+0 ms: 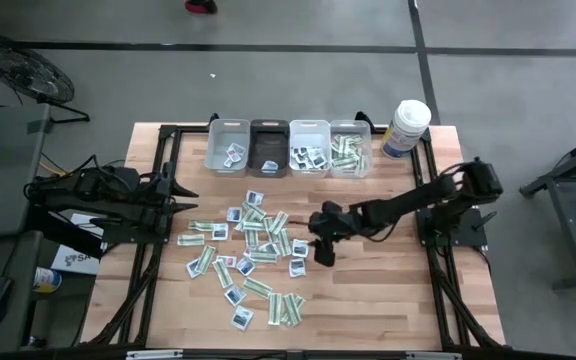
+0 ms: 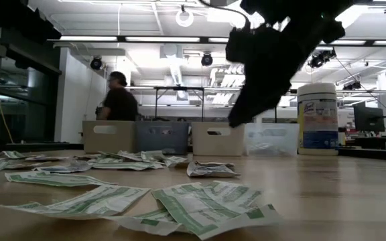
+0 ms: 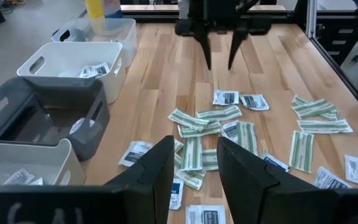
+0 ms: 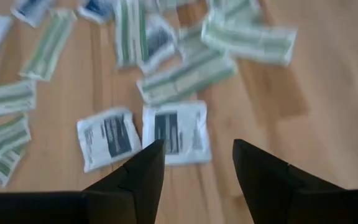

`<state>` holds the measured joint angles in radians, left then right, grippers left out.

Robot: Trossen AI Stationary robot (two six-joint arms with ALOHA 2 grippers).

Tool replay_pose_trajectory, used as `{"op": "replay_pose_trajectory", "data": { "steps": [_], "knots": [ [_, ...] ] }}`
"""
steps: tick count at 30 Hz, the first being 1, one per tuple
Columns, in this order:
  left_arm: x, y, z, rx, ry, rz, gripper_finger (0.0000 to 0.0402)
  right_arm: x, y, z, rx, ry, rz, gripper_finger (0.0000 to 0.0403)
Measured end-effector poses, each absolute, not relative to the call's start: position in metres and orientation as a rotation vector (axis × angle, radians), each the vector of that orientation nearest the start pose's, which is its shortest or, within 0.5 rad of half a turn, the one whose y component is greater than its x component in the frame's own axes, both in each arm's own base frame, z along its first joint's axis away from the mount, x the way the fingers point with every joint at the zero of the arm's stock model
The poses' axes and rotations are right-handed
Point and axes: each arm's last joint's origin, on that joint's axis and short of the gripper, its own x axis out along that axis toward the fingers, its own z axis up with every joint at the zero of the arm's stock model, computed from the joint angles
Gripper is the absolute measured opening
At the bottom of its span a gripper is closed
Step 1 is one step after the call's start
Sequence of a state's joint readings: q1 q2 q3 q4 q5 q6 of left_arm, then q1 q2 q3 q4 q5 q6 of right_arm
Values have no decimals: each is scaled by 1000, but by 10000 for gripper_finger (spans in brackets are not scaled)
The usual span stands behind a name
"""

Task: Pick & Place First Aid Supplies
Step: Put the black towelette pack into the white bin

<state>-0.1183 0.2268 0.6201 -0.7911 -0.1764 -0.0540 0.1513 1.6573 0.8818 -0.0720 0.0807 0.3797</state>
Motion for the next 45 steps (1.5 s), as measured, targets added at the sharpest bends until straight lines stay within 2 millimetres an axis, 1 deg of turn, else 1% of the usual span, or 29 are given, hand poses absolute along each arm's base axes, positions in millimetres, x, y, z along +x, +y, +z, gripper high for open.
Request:
{"op": "replay_pose_trajectory", "data": {
  "steps": [4, 8, 13, 18, 22, 25, 29, 37, 43, 45],
  "knots": [
    [55, -1, 274, 6, 396, 70, 119, 326, 53, 149, 350, 863, -129, 183],
    [55, -1, 274, 6, 396, 70, 119, 329, 57, 142, 517, 849, -183, 183],
    [55, -1, 274, 6, 396, 70, 119, 329, 58, 140, 858, 845, -324, 183],
    [55, -1, 274, 6, 396, 69, 119, 329, 57, 139, 1075, 808, -454, 183],
    [55, -1, 274, 7, 401, 70, 119, 328, 57, 139, 1182, 779, -521, 183],
    [54, -1, 272, 10, 427, 70, 119, 327, 56, 138, 1218, 779, -553, 183],
    [53, -1, 270, 10, 445, 68, 119, 327, 56, 138, 1224, 773, -561, 183],
    [53, -1, 271, 9, 441, 68, 119, 327, 56, 138, 1262, 771, -573, 183],
    [53, -1, 271, 9, 441, 69, 119, 328, 56, 138, 1258, 756, -584, 183],
    [53, -1, 271, 9, 441, 69, 119, 328, 56, 139, 1235, 753, -562, 183]
  ]
}}
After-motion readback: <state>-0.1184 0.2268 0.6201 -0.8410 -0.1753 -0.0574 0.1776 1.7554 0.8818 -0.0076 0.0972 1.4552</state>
